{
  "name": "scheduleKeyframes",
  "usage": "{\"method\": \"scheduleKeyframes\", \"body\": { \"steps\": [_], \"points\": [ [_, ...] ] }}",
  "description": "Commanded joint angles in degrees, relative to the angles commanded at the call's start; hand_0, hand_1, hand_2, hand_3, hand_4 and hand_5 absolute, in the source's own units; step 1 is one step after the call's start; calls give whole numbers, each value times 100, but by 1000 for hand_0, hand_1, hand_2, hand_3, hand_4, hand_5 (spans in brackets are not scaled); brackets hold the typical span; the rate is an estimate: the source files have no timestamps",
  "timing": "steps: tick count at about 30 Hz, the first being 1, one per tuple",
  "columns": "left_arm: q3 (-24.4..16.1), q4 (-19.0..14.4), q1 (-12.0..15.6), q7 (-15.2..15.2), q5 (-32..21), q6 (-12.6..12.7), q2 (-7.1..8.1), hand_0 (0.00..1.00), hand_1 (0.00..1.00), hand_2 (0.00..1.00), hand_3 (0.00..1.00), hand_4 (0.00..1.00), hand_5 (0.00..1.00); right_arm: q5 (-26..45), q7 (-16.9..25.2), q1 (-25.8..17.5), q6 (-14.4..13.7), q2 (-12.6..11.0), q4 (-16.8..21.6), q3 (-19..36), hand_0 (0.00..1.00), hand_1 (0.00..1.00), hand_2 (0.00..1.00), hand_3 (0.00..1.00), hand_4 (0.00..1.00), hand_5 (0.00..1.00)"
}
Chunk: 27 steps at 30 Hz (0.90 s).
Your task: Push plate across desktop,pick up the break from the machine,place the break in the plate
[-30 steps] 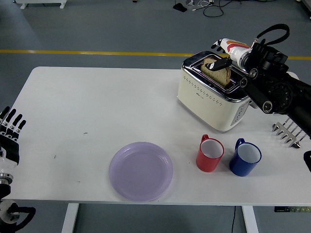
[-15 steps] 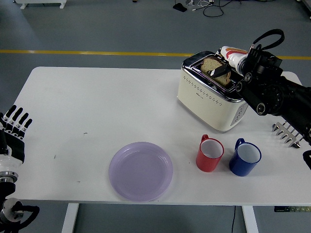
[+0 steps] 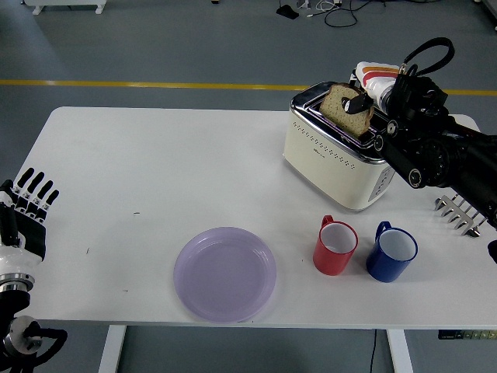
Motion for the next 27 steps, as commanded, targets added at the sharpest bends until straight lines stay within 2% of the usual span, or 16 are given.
{"method": "scheduleKeyframes", "body": {
  "steps": [5, 6, 9, 14, 15, 17, 18, 20, 24, 27],
  "points": [
    [0, -11, 4, 8, -1, -5, 5, 801, 806, 844, 797, 511, 998, -894, -62, -22, 56, -320, 467, 631, 218, 271, 347, 383, 240, 103],
    [-2, -11, 5, 12, 0, -8, 8, 801, 804, 844, 797, 510, 998, -1103, -86, -21, 87, -404, 600, 784, 174, 227, 321, 361, 206, 135],
    [-10, -12, 9, 14, -1, -8, 12, 801, 804, 844, 797, 510, 998, -1697, -182, -20, 227, -664, 1053, 1267, 174, 227, 321, 361, 206, 135],
    [-28, -21, 25, 18, 1, -14, 20, 799, 803, 844, 797, 509, 998, -2834, -343, -125, 363, -1130, 2104, 2175, 141, 206, 307, 356, 208, 166],
    [-29, -21, 26, 18, 2, -14, 20, 799, 803, 844, 797, 509, 998, -2973, -351, -132, 367, -1155, 2302, 2250, 141, 206, 307, 356, 208, 166],
    [-45, -25, 37, 23, 5, -19, 18, 799, 803, 844, 797, 509, 998, -3246, -420, -219, 403, -1351, 2786, 2480, 141, 206, 307, 356, 208, 166],
    [-53, -26, 42, 24, 7, -20, 18, 798, 803, 844, 797, 509, 998, -3339, -455, -266, 422, -1436, 3047, 2583, 113, 154, 296, 350, 205, 176],
    [-72, -24, 53, 25, 9, -19, 12, 798, 803, 844, 797, 509, 998, -3270, -496, -355, 474, -1533, 3494, 2688, 113, 154, 296, 350, 205, 176],
    [-129, -27, 85, 35, 30, -32, -2, 798, 803, 844, 797, 509, 998, -2612, -564, -620, 621, -1750, 4462, 2681, 88, 138, 283, 336, 220, 170],
    [-159, -26, 90, 59, 51, -52, -1, 798, 803, 844, 797, 509, 998, -1891, -523, -870, 927, -1874, 5204, 2449, 88, 138, 283, 336, 220, 170]
  ]
}}
